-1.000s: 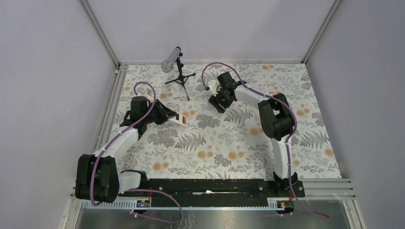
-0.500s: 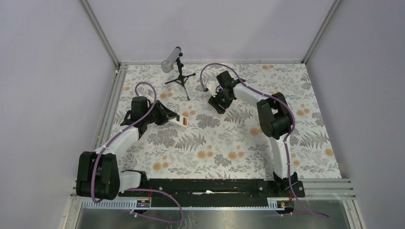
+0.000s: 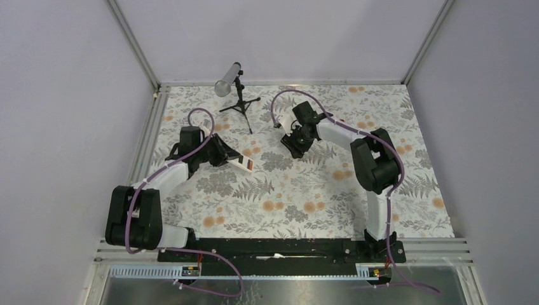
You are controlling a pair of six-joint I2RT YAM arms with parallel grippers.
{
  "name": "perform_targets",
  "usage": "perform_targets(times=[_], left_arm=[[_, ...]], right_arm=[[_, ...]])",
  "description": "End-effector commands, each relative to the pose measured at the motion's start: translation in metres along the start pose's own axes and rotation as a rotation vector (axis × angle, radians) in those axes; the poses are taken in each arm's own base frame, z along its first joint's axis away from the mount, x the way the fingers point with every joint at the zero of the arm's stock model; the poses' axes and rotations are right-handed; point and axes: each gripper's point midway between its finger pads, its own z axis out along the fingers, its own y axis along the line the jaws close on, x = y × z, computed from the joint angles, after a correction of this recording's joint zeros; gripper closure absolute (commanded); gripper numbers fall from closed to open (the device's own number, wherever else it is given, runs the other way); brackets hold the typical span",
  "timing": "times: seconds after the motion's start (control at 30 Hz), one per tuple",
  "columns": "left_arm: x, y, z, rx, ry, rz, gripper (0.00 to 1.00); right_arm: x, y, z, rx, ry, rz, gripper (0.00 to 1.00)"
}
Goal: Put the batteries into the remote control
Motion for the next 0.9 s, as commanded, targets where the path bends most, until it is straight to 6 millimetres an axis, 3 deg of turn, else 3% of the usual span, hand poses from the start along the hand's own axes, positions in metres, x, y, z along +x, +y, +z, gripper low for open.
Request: perform_targets(times=[0.0,0.23,0.4,0.87], left_arm=[[-0.010,-0.039,0.010,0.128,0.032,0.116,1.00],[0.019,-0.057,0.038,0.172,0.144,0.151,1.00],[0.035,-0.063,0.049,0.184,0.166,0.143,1.00],[0.043,-0.067,0.051,0.197,0.132,0.110,1.00]], right_arm=[[-0.038,0.043,-0.040,-0.035,-0.163,-0.064,0.56],[-0.043,0.114,-0.058,-0.110,-0.250,-0.123,0.56],[-0.047,0.138,-0.063,-0.139,-0.276,-0.150,0.55],[-0.050,0.143,-0.062,-0.148,-0.272,-0.148,0.54]])
